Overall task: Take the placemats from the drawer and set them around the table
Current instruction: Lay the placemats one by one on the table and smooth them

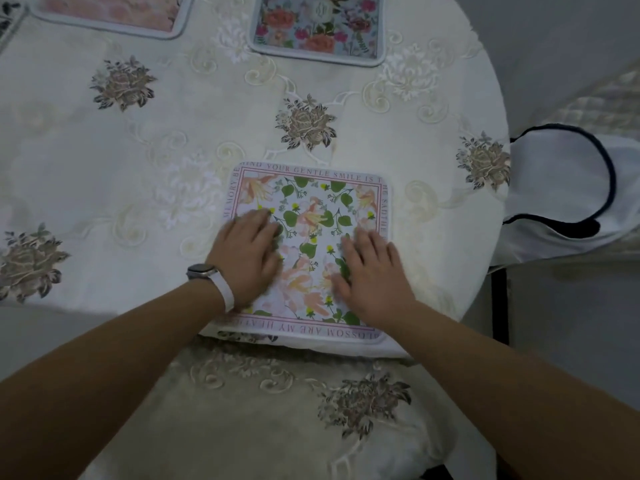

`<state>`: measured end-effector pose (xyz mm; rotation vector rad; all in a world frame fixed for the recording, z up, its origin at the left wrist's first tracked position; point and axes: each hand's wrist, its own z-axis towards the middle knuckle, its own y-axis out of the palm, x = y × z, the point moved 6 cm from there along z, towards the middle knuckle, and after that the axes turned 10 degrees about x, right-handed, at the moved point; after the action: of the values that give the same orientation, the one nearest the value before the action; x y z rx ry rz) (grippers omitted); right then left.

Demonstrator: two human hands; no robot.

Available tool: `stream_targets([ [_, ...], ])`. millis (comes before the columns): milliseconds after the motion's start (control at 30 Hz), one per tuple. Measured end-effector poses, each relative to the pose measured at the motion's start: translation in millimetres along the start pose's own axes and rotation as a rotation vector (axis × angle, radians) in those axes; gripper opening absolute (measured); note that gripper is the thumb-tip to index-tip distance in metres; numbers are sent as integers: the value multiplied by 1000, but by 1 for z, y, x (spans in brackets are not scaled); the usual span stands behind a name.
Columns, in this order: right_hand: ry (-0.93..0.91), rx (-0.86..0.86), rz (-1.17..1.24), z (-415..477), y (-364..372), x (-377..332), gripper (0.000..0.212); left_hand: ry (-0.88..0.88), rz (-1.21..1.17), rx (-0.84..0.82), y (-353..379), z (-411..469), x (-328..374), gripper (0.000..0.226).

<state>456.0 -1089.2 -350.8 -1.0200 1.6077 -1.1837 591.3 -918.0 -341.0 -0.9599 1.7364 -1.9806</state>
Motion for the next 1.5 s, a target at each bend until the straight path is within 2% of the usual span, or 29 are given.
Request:
stream_targets([
  [200,-123,57,-21,49,16,-31,73,150,80,-70,36,30,13,62],
  [567,-129,141,-22,137,1,-8,69,123,122,-14,35,117,-19,64],
  [900,200,221,47,126,-5,71,75,-235,106,62,24,89,-68,72],
  [1067,282,202,61,87,3,73,77,-333,76,74,21,36,-73,71],
  [1167,233,180,32,54,8,44,74,-286,102,57,23,10,-46,68],
  [1333,-11,124,-7,5,27,-49,63,-85,81,-11,43,-17,34,59],
  [1500,-81,122,-15,-6,31,-57,60,-59,69,-29,43,-37,30,58],
])
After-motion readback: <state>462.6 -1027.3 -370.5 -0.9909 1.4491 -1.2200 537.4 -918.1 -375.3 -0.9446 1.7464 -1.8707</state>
